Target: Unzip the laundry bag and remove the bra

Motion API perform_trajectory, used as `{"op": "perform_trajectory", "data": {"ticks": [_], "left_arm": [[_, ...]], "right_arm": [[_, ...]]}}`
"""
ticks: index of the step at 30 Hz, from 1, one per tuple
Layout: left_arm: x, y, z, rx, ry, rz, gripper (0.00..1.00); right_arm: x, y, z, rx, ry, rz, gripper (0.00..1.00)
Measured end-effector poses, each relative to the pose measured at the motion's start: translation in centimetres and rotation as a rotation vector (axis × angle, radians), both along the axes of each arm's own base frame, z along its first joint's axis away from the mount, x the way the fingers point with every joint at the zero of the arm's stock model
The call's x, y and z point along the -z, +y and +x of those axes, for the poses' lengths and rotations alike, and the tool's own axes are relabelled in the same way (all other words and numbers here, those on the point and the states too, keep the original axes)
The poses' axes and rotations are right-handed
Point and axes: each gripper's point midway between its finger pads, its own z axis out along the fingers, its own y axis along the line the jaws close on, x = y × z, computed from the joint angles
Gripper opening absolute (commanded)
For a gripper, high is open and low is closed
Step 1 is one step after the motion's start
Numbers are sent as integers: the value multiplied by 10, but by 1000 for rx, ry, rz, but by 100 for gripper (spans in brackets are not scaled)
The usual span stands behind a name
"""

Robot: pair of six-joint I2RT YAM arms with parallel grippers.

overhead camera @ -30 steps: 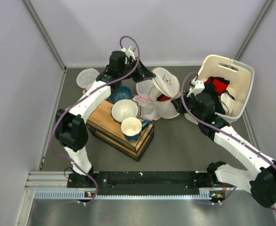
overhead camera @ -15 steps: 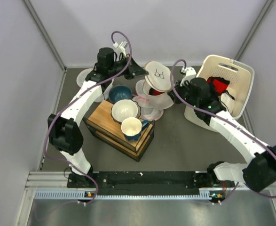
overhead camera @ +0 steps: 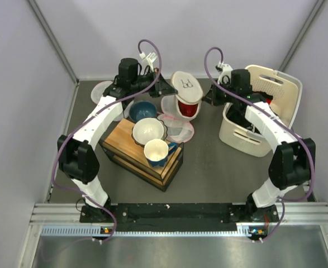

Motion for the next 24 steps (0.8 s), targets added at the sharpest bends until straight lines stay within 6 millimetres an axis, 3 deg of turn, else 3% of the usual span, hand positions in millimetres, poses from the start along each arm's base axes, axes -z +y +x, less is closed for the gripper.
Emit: {"op": "perform_trajectory", "data": {"ticks": [5, 13, 19, 24], "left_arm": [[-4, 3, 0, 13, -12, 1, 0], [-14, 7, -1, 38, -40, -36, 0], [-32, 11, 0, 43, -36, -101, 0], [-44, -5, -14, 95, -17, -150, 0]], "right_arm": [[-15, 9, 23, -42, -34, 20, 0], [-21, 8, 26, -46, -66, 2, 0], [-46, 1, 18, -27, -132, -8, 0], [-61, -20, -13, 70, -152, 2, 0]]}}
